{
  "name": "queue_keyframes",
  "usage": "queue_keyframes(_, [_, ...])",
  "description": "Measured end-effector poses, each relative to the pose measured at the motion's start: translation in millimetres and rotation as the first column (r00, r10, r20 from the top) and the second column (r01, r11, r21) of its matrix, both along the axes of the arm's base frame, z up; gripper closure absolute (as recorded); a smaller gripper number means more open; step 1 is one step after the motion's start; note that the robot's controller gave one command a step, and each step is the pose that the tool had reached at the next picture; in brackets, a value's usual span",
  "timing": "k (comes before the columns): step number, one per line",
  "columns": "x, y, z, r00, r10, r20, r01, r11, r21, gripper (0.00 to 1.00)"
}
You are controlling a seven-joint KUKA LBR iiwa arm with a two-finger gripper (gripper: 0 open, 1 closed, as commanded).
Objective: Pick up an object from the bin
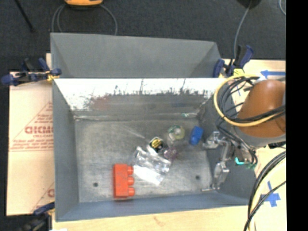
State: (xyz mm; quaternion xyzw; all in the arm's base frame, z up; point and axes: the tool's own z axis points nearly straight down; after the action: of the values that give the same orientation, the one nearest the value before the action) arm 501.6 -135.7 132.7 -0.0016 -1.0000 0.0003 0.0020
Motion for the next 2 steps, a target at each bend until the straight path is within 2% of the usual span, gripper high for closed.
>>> queue_keyframes(1, [79.8, 43.4, -32.1, 0.999, 0.048, 0.013, -0.048, 0.999, 0.001, 0.0])
queue_keyframes(2, [86.3, 54.1, -44.3, 0.998, 0.061, 0.027, -0.06, 0.998, -0.006, 0.0])
